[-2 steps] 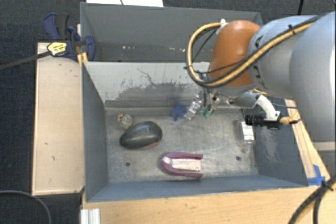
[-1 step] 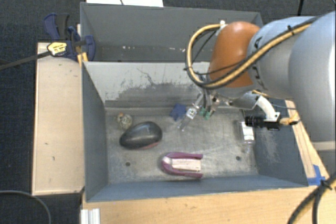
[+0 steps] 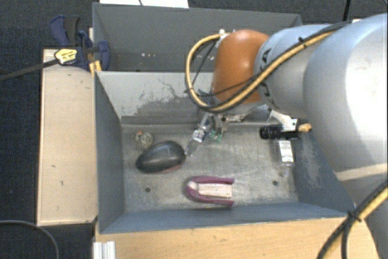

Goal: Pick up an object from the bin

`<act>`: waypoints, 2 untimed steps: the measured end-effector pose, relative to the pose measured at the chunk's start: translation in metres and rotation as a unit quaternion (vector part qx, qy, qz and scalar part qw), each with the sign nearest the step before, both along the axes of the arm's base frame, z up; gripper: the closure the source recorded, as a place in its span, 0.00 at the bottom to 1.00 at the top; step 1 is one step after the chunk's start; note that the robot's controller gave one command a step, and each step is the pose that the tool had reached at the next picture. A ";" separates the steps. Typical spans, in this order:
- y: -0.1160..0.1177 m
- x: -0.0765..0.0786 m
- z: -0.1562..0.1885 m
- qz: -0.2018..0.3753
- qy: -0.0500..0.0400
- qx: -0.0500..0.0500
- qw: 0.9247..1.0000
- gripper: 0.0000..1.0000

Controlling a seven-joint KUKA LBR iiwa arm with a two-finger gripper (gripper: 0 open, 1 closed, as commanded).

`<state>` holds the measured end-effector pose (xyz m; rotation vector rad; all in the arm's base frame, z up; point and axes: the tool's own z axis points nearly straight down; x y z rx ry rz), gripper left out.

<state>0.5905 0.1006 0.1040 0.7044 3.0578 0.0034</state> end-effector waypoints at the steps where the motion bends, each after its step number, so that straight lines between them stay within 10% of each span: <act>1: 0.052 -0.006 0.003 -0.061 -0.001 0.000 0.998 0.00; 2: -0.011 -0.016 -0.014 0.049 0.002 -0.002 0.999 0.00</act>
Offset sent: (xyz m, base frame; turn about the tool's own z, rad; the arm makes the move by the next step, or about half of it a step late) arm -0.0066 0.0501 0.0019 0.1257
